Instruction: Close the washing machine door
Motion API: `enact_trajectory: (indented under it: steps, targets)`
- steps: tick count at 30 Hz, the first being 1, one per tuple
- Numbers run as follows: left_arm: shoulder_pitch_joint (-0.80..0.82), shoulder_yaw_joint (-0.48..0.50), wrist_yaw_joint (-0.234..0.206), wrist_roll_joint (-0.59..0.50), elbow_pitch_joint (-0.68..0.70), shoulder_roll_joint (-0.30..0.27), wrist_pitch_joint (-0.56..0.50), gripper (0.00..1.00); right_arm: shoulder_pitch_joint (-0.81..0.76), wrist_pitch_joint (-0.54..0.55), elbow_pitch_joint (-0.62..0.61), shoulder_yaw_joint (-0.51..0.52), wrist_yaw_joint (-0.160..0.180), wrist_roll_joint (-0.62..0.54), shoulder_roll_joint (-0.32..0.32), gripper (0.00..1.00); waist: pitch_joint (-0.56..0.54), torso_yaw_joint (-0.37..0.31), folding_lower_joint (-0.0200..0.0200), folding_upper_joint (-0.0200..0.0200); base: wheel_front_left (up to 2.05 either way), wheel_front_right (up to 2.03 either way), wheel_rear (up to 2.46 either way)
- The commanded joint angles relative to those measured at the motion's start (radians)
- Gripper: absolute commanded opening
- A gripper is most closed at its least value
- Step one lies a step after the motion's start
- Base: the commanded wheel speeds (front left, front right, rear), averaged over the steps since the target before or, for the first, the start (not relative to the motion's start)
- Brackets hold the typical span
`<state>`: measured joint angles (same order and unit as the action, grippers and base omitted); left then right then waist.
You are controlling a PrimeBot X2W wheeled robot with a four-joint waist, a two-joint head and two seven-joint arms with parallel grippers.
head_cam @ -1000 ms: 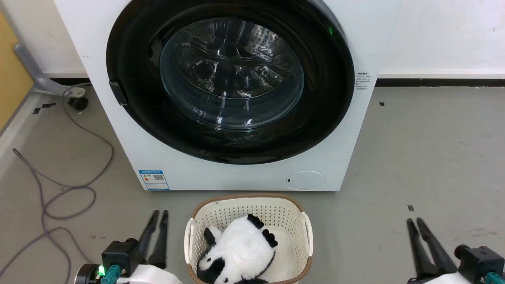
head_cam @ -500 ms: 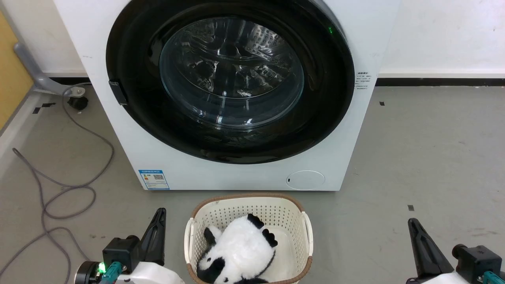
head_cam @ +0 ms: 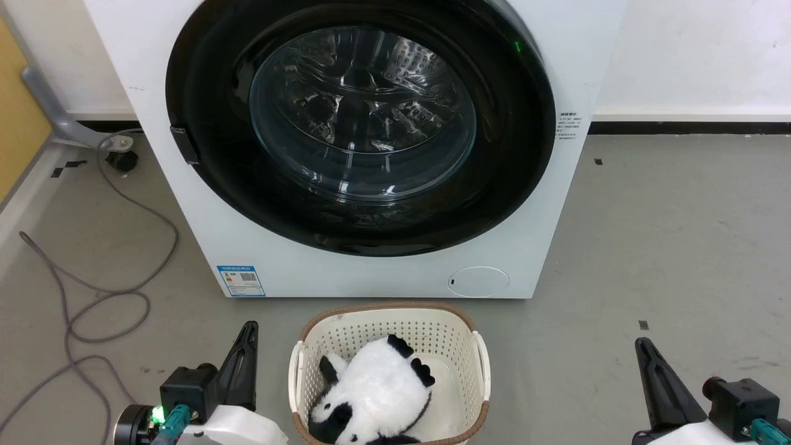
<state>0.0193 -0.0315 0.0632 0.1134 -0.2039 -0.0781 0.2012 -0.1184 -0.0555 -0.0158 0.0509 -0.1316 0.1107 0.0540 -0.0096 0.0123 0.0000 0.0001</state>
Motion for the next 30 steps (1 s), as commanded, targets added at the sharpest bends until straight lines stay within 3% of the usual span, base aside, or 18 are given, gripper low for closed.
enact_trajectory:
  steps: [1, 30]
  targets:
    - [-0.005, 0.002, -0.007, -0.011, 0.010, 0.002, -0.008, 0.00, 0.017, 0.002, 0.002, -0.004, 0.000, -0.009, -0.001, 0.00, 0.000, 0.000, 0.0000, -0.0001, 0.00, 0.00, 0.00]
    - [-0.009, 0.011, -0.024, -0.043, 0.069, 0.010, -0.067, 0.00, 0.048, 0.018, 0.006, -0.018, 0.000, -0.040, -0.002, 0.00, 0.003, -0.004, 0.0000, -0.0001, 0.00, 0.00, 0.00]
